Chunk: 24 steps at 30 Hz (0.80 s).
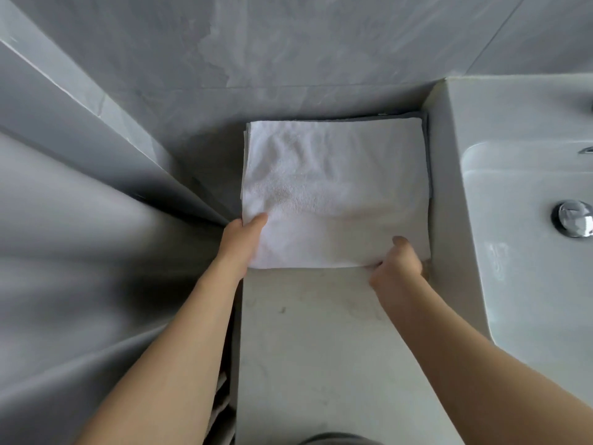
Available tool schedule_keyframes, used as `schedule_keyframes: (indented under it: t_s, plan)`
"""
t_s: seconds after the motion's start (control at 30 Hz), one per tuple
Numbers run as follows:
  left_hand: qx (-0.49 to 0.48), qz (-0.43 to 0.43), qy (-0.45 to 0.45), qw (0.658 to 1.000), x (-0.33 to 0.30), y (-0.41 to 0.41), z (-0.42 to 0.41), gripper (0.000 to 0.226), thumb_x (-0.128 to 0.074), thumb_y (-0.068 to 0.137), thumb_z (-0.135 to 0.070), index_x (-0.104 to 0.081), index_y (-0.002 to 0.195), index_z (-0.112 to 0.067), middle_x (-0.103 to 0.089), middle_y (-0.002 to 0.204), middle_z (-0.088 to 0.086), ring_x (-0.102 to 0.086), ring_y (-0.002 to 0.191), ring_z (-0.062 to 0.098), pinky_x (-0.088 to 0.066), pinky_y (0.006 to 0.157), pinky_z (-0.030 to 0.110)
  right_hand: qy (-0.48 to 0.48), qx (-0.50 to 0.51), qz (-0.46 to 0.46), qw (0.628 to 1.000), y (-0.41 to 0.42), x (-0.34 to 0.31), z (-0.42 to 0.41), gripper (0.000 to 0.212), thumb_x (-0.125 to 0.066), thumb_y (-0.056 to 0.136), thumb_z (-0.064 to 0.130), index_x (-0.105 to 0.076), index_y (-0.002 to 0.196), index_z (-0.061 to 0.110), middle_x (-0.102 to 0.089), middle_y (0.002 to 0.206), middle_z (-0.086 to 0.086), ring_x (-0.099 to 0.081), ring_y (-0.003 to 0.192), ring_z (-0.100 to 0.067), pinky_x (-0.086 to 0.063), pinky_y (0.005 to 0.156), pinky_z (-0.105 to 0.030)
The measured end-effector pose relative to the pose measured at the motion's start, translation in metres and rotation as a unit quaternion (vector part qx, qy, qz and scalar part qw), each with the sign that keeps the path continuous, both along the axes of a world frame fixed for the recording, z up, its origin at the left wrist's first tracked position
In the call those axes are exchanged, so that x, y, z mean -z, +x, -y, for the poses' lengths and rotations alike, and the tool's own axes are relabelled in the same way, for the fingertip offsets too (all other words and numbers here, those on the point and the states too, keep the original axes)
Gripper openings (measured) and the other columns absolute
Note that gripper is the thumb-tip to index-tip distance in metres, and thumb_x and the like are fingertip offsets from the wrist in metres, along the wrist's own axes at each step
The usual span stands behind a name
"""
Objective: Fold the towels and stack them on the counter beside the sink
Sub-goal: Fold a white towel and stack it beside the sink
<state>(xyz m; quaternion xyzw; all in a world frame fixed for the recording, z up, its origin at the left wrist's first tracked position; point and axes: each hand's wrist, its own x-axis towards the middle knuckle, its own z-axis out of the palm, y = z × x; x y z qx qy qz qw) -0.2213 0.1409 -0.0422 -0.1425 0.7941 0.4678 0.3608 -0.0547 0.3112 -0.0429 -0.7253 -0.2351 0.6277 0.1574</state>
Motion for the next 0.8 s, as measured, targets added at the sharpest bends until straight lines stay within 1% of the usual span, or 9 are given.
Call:
schedule_keyframes:
  t_s: [0.07,0.17,0.23,0.3,0.4,0.53,0.63,0.7,0.8]
  plan:
    - [-0.02,0.049,0.028,0.998,-0.003,-0.001,0.003,0.032,-0.062,0.093,-0.041,-0.06,0.115,-0.019,-0.065,0.102,-0.007,-0.062,0.09,0.011,-0.046,0.065,0.025,-0.012,0.052,-0.033,0.998,-0.002,-0.008,-0.006,0.042,-0.056,0.091,0.03,-0.053,0.127,0.01,-0.063,0.12,-0.01,-0.058,0.086,-0.021,-0.056,0.081,-0.044]
    - [-0.046,0.108,0.045,0.992,-0.008,-0.003,0.01,0.033,-0.064,0.093,-0.039,-0.059,0.118,-0.017,-0.067,0.109,-0.002,-0.065,0.098,0.019,-0.054,0.082,0.035,-0.022,0.15,-0.068,0.986,-0.003,-0.022,-0.008,0.024,-0.066,0.089,0.025,-0.055,0.11,0.021,-0.063,0.093,0.002,-0.06,0.073,-0.017,-0.051,0.058,-0.035]
    - [-0.042,0.109,0.038,0.992,-0.01,-0.001,0.014,0.028,-0.06,0.096,-0.029,-0.06,0.118,-0.013,-0.067,0.114,0.005,-0.065,0.098,0.024,-0.056,0.081,0.039,-0.028,0.149,-0.097,0.984,0.0,-0.028,-0.006,0.026,-0.065,0.09,0.021,-0.058,0.115,0.019,-0.066,0.102,0.0,-0.065,0.082,-0.019,-0.056,0.066,-0.036]
    - [-0.05,0.057,0.029,0.997,-0.014,0.002,0.016,0.013,-0.055,0.096,-0.02,-0.061,0.106,-0.015,-0.065,0.113,0.011,-0.062,0.085,0.024,-0.051,0.06,0.031,-0.038,0.149,-0.106,0.982,0.005,-0.034,-0.005,0.024,-0.064,0.09,0.022,-0.06,0.113,0.02,-0.069,0.106,-0.001,-0.067,0.086,-0.02,-0.058,0.08,-0.037]
    - [-0.093,-0.055,0.046,0.993,-0.021,0.003,0.019,0.019,-0.05,0.094,-0.017,-0.057,0.11,-0.026,-0.061,0.116,0.007,-0.059,0.083,0.021,-0.045,0.053,0.028,-0.013,0.151,-0.112,0.982,0.009,-0.042,-0.01,0.017,-0.061,0.09,0.022,-0.061,0.107,0.018,-0.069,0.098,-0.003,-0.068,0.082,-0.021,-0.06,0.077,-0.037]
    - [-0.078,-0.048,0.17,0.981,-0.037,0.001,0.021,0.035,-0.043,0.092,-0.004,-0.07,0.098,-0.024,-0.068,0.117,0.009,-0.066,0.086,0.02,-0.053,0.071,0.031,0.028,0.12,-0.12,0.985,0.001,-0.057,-0.019,0.008,-0.058,0.09,0.026,-0.061,0.089,0.019,-0.071,0.087,-0.003,-0.07,0.073,-0.019,-0.06,0.062,-0.033]
    - [-0.017,-0.051,0.193,0.98,-0.042,-0.002,0.022,0.053,-0.038,0.082,0.012,-0.068,0.115,-0.016,-0.071,0.115,0.008,-0.069,0.099,0.019,-0.051,0.088,0.034,0.043,0.11,-0.135,0.984,-0.006,-0.067,-0.029,0.013,-0.053,0.091,0.026,-0.06,0.092,0.016,-0.069,0.082,-0.004,-0.069,0.064,-0.018,-0.057,0.055,-0.028]
    - [-0.006,-0.088,0.182,0.979,-0.042,-0.006,0.018,0.038,-0.05,0.089,0.007,-0.067,0.114,-0.016,-0.073,0.107,0.004,-0.069,0.1,0.014,-0.053,0.085,0.028,0.04,0.107,-0.143,0.983,-0.012,-0.071,-0.037,0.023,-0.048,0.092,0.027,-0.059,0.104,0.01,-0.067,0.083,-0.007,-0.069,0.067,-0.02,-0.058,0.058,-0.029]
    - [-0.008,-0.143,0.159,0.977,-0.042,-0.016,0.006,0.016,-0.061,0.095,-0.014,-0.067,0.098,-0.028,-0.073,0.088,-0.014,-0.066,0.078,-0.007,-0.048,0.061,0.008,0.039,0.099,-0.178,0.978,-0.026,-0.076,-0.053,0.031,-0.042,0.096,0.026,-0.059,0.112,0.006,-0.068,0.088,-0.009,-0.07,0.073,-0.022,-0.058,0.063,-0.029]
